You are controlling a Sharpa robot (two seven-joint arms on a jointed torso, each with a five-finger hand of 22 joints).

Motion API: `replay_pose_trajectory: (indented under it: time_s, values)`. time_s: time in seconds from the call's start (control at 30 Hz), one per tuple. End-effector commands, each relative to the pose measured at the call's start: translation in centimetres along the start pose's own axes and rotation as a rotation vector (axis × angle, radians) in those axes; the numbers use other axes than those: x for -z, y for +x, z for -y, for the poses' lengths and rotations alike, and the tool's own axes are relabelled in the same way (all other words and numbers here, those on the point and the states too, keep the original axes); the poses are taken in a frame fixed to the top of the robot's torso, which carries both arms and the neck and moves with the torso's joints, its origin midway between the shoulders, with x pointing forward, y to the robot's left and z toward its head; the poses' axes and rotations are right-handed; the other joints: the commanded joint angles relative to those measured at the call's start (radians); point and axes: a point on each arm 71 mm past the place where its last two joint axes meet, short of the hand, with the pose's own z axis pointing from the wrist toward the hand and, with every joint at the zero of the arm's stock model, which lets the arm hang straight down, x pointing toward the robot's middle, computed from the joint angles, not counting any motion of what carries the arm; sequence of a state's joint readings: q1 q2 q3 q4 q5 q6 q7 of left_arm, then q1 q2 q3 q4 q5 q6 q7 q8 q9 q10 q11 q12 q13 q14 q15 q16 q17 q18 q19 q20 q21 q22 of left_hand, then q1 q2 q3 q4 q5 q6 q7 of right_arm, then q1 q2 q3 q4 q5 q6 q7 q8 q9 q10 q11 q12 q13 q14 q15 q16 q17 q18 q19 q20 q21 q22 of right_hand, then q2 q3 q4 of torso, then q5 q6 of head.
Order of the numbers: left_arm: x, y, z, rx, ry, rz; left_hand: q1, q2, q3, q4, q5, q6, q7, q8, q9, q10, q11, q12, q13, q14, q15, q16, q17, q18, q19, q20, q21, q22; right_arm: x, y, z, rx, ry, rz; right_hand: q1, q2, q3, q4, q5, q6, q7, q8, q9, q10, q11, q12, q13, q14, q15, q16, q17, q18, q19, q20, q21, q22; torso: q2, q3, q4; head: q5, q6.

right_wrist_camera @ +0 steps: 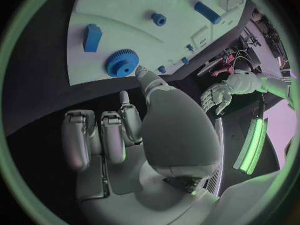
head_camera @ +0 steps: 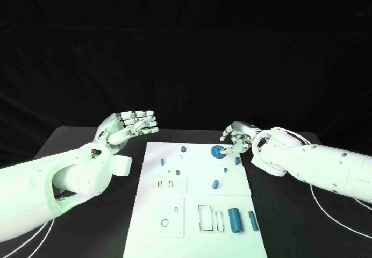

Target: Assemble the parts on the task board

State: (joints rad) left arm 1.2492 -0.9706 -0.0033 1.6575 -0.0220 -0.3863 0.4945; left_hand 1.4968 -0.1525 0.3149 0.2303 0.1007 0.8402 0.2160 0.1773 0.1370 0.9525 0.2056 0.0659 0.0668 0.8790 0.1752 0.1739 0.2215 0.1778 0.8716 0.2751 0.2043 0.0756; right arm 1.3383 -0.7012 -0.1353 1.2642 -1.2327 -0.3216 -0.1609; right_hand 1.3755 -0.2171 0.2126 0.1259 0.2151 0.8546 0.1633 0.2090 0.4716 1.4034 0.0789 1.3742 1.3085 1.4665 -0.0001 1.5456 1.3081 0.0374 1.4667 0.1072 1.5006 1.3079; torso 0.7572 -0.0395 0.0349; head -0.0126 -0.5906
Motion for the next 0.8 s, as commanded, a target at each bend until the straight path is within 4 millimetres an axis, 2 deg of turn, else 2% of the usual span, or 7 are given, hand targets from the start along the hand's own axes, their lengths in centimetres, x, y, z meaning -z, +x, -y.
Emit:
replay_pose_trajectory:
  time_s: [0.03,0.3,0.8]
  values:
    - [-0.1,0.2,0.1,0.013,0.006,-0.017,-0.004,0.002,0.001,-0.003,-0.006,-0.007,0.035,-0.003,0.001,-0.008,0.002,-0.001,-0.001,-0.006,-0.002,-0.005,0.002,0.005,-0.005,0.002,-0.003,-0.001,-0.2,0.5,0.1,-0.013,0.011,-0.038,0.013,0.002,-0.004,0.008,0.007,-0.004,0.001,0.005,0.002,0.021,0.002,0.026,0.093,0.092,0.008,0.005,0.206,-0.016,0.048,0.008,0.008,0.182,0.000,-0.0020,0.0006,0.000,-0.003]
    - [-0.1,0.2,0.1,0.012,0.005,-0.015,-0.004,0.002,0.001,-0.003,-0.006,-0.007,0.035,-0.003,0.001,-0.008,0.002,-0.001,-0.001,-0.006,-0.002,-0.005,0.002,0.005,-0.005,0.002,-0.003,-0.001,-0.4,0.9,0.1,-0.012,0.017,-0.048,0.017,0.005,-0.005,0.017,0.014,0.000,0.000,0.009,0.004,0.041,0.002,0.054,0.121,0.094,0.009,0.007,0.213,-0.018,0.055,0.008,0.017,0.193,0.000,-0.0020,-0.0012,0.003,-0.008]
    - [-0.1,0.3,0.1,0.013,0.004,-0.017,-0.004,0.002,0.001,-0.003,-0.006,-0.007,0.035,-0.003,0.001,-0.008,0.002,-0.001,-0.001,-0.006,-0.002,-0.005,0.002,0.005,-0.005,0.002,-0.003,-0.001,-1.4,1.6,0.4,-0.001,0.031,-0.057,0.022,0.012,0.002,0.022,0.017,0.004,0.000,0.011,0.004,0.042,0.002,0.058,0.124,0.094,0.009,0.008,0.214,-0.019,0.058,0.009,0.019,0.197,-0.001,-0.0013,0.0003,0.005,-0.012]
